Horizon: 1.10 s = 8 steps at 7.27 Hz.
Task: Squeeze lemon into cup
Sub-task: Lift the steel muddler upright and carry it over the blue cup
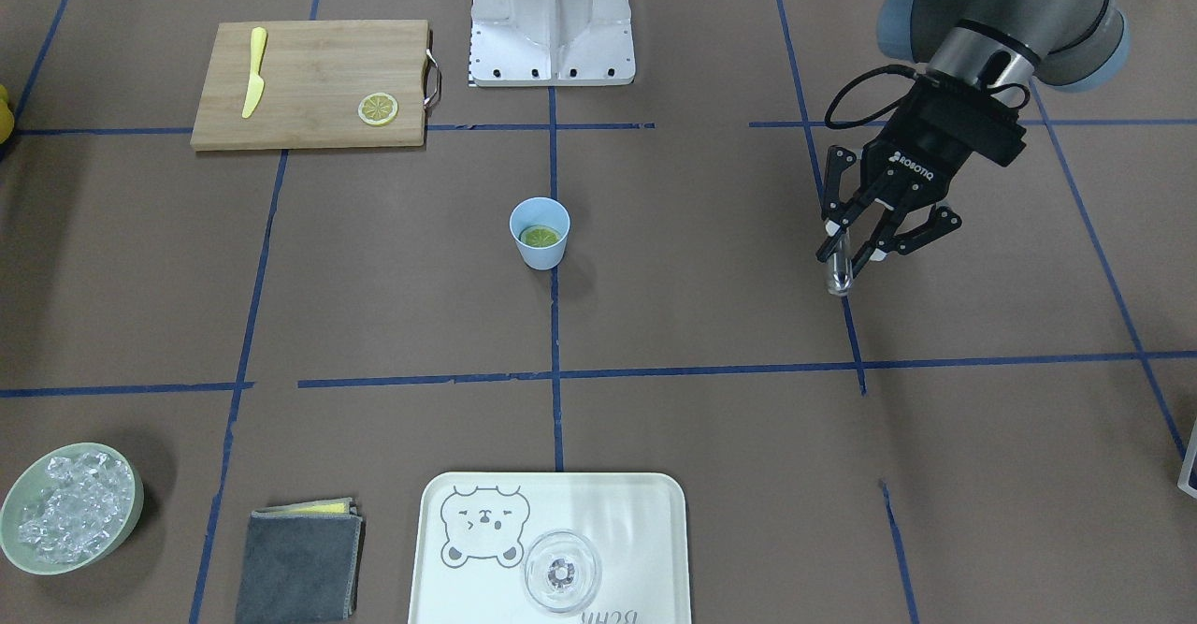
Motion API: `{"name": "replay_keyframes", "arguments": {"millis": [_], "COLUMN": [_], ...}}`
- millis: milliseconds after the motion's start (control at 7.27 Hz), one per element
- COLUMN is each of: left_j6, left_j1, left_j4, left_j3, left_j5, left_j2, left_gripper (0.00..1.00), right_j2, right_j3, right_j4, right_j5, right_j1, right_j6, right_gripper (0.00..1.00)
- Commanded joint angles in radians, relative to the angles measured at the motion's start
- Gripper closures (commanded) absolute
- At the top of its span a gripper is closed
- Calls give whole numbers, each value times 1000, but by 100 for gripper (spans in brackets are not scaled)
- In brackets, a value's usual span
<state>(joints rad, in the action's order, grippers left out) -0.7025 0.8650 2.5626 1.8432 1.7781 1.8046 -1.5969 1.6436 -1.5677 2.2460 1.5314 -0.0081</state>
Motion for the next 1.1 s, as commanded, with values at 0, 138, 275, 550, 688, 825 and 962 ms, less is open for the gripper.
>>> {"name": "replay_keyframes", "arguments": {"millis": [0, 138, 275, 550, 688, 825, 962], "left_j6": [11, 17, 70, 275, 379, 402, 405], "left_j1": [-38, -59, -84, -180, -257, -300, -329], "left_j4": [189, 252, 314, 457, 561, 633, 698], "left_j3": [-5, -7, -45, -135, -209, -273, -324], "left_j5": [-115, -147, -149, -143, -143, -141, -132], "left_j2": [5, 19, 91, 197, 259, 307, 350], "left_gripper": [100, 100, 100, 100, 100, 100, 100], "right_j2": [-2, -6, -8, -25, -26, -25, -28], "right_j3": [-1, -1, -4, -2, -4, -4, -5], "right_j4": [0, 0, -2, 2, 2, -2, -11], "right_j5": [0, 1, 1, -3, -12, -38, -39], "right_j1": [1, 1, 1, 3, 3, 3, 16], "right_j6": [10, 10, 11, 10, 10, 7, -4], "right_gripper": [0, 0, 0, 0, 0, 0, 0]}}
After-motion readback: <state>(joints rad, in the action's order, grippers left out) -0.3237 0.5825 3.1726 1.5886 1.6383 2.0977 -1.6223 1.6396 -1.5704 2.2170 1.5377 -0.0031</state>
